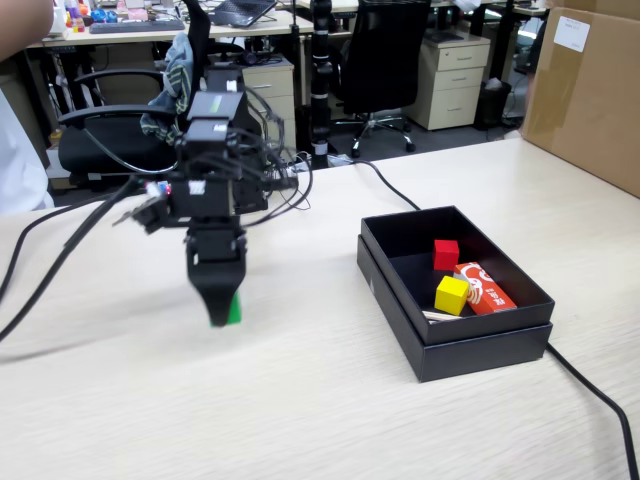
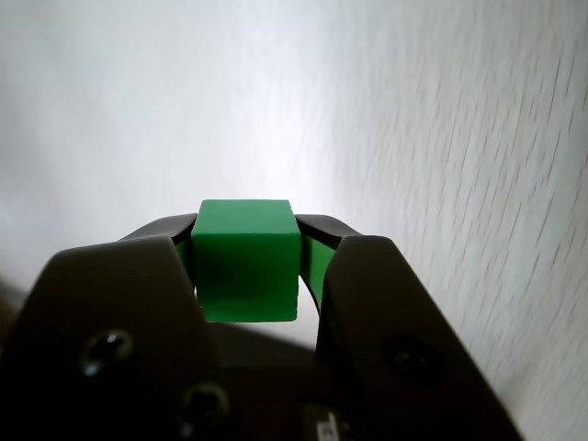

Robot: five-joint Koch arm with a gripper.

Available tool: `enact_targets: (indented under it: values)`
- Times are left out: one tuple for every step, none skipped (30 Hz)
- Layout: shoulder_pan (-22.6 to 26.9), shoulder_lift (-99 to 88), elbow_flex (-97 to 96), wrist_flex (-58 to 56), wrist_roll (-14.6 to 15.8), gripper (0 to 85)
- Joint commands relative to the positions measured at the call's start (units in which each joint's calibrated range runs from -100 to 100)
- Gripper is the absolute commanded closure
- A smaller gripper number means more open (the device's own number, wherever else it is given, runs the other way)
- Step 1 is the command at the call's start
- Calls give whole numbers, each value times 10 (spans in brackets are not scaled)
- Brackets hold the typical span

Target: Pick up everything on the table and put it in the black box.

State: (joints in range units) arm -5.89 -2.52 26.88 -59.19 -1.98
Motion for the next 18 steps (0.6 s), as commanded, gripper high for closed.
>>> enact_targets:
  values:
    - [42, -198, 7, -7, 18, 846]
    - [60, -236, -1, -12, 25, 846]
    - [77, -269, -12, -12, 31, 846]
    - [98, -297, -24, -12, 36, 846]
    - [119, -320, -34, -12, 42, 846]
    - [136, -333, -42, -12, 47, 846]
    - [155, -339, -49, -12, 52, 846]
    - [180, -338, -52, -12, 60, 846]
    - [183, -336, -53, -12, 61, 846]
    - [192, -328, -57, -12, 63, 846]
    - [200, -317, -58, -12, 67, 845]
    - [207, -301, -60, -12, 69, 845]
    - [212, -284, -61, -12, 70, 845]
    - [220, -247, -58, -12, 72, 845]
    - [225, -196, -51, -12, 73, 845]
    - [226, -173, -45, -12, 73, 843]
    - [228, -146, -36, -12, 74, 843]
    - [229, -121, -27, -12, 77, 843]
